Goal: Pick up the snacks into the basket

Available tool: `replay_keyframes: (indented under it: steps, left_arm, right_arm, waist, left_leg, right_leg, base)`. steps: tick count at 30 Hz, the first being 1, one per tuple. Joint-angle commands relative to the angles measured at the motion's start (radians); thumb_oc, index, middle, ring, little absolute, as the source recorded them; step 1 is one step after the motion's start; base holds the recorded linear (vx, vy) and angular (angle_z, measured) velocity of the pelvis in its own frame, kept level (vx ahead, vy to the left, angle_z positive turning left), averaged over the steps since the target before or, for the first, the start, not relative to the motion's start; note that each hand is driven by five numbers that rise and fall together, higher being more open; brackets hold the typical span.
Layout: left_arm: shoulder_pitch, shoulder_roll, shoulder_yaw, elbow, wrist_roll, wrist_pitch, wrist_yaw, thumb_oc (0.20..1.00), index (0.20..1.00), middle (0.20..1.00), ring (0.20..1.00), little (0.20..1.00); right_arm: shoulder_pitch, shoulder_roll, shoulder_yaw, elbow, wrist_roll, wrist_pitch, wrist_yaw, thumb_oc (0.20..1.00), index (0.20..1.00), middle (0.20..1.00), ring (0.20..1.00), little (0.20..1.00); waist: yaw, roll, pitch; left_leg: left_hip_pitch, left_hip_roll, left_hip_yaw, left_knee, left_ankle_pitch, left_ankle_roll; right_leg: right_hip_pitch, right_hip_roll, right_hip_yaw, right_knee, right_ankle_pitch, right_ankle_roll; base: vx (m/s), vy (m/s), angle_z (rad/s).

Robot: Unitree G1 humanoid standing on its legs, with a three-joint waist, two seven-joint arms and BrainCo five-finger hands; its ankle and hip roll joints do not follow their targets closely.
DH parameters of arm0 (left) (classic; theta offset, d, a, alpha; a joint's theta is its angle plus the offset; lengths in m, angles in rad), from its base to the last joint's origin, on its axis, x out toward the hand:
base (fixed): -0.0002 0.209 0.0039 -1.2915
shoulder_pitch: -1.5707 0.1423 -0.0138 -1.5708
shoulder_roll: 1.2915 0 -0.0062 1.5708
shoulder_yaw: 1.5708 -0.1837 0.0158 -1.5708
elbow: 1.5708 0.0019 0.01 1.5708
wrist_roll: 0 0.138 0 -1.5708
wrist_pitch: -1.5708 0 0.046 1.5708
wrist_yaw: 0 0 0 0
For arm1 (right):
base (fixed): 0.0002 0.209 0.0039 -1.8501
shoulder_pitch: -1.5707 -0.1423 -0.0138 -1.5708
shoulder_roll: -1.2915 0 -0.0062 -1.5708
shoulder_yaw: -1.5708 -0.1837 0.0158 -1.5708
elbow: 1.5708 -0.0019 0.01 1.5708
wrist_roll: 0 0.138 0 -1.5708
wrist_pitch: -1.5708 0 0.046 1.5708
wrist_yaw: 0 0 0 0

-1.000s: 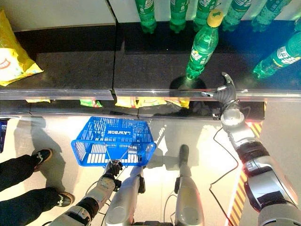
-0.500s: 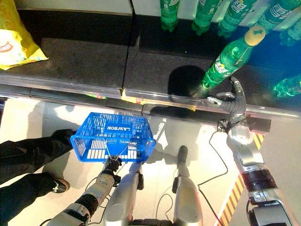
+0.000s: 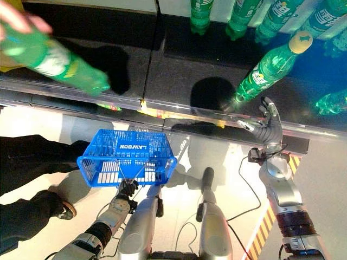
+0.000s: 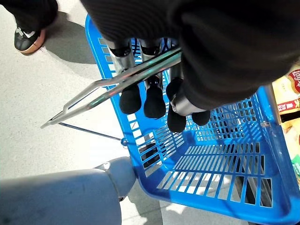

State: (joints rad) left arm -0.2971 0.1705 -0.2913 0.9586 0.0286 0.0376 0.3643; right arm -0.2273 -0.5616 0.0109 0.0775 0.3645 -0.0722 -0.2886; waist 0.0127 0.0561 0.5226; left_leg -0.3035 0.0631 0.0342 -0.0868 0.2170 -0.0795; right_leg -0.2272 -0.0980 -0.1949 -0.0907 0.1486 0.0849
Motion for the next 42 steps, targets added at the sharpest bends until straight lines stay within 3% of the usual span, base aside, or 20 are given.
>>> replay_keyframes:
  steps: [1,7,19,38,39,42]
  left_arm:
    - [0.084,0.002,-0.022,0.086,0.028,0.063,-0.001,0.200,0.200,0.200,0.200,0.200]
    - [0.091,0.001,-0.043,0.086,0.025,0.061,-0.003,0.200,0.200,0.200,0.200,0.200]
    - [0.110,0.019,-0.101,0.071,-0.001,0.051,-0.005,0.200,0.200,0.200,0.200,0.200]
    - [0.117,0.024,-0.126,0.031,-0.017,0.047,0.000,0.200,0.200,0.200,0.200,0.200]
    - [0.117,0.026,-0.133,0.030,-0.019,0.046,-0.001,0.200,0.200,0.200,0.200,0.200]
    - [0.114,0.025,-0.140,0.029,-0.023,0.046,0.000,0.200,0.200,0.200,0.200,0.200]
  right_arm:
    - [-0.074,-0.008,-0.030,-0.076,-0.002,-0.062,-0.005,1.000,1.000,1.000,1.000,1.000]
    - [-0.194,-0.031,0.031,0.031,-0.073,-0.027,-0.054,1.000,1.000,1.000,1.000,1.000]
    - [-0.529,-0.087,0.203,0.347,-0.028,0.011,-0.096,1.000,1.000,1.000,1.000,1.000]
    - [-0.610,-0.017,0.299,0.378,-0.016,0.022,-0.058,1.000,1.000,1.000,1.000,1.000]
    - [-0.634,-0.009,0.317,0.411,-0.015,0.030,-0.057,0.200,0.200,0.200,0.200,0.200]
    - [-0.659,0.006,0.339,0.446,-0.021,0.041,-0.059,0.200,0.200,0.200,0.200,0.200]
  waist:
    - [0.010,-0.065,-0.047]
    - [0.027,-0.060,-0.050]
    - [0.062,-0.047,-0.043]
    - [0.089,-0.033,-0.032]
    - [0.093,-0.030,-0.029]
    - [0.098,-0.027,-0.025]
  left_leg:
    - [0.024,-0.068,0.042,-0.001,-0.065,-0.003]
    - [0.023,-0.070,0.043,-0.001,-0.064,-0.003]
    - [0.017,-0.076,0.038,-0.001,-0.058,-0.004]
    - [0.007,-0.087,0.034,-0.001,-0.056,0.000]
    - [0.005,-0.088,0.033,-0.001,-0.055,0.001]
    - [0.002,-0.091,0.031,-0.001,-0.054,0.000]
  right_leg:
    - [-0.085,-0.036,0.058,0.118,-0.021,0.048]
    - [-0.085,-0.037,0.057,0.113,-0.016,0.048]
    - [-0.088,-0.042,0.054,0.105,-0.001,0.051]
    - [-0.092,-0.049,0.049,0.102,0.000,0.053]
    - [-0.094,-0.049,0.049,0.103,0.000,0.053]
    - [-0.096,-0.050,0.048,0.103,0.001,0.054]
  base:
    - [0.00,0.000,0.00]
    - [0.00,-0.001,-0.02]
    - [0.00,0.000,0.00]
    - [0.00,0.000,0.00]
    - [0.00,0.000,0.00]
    - [0.00,0.014,-0.03]
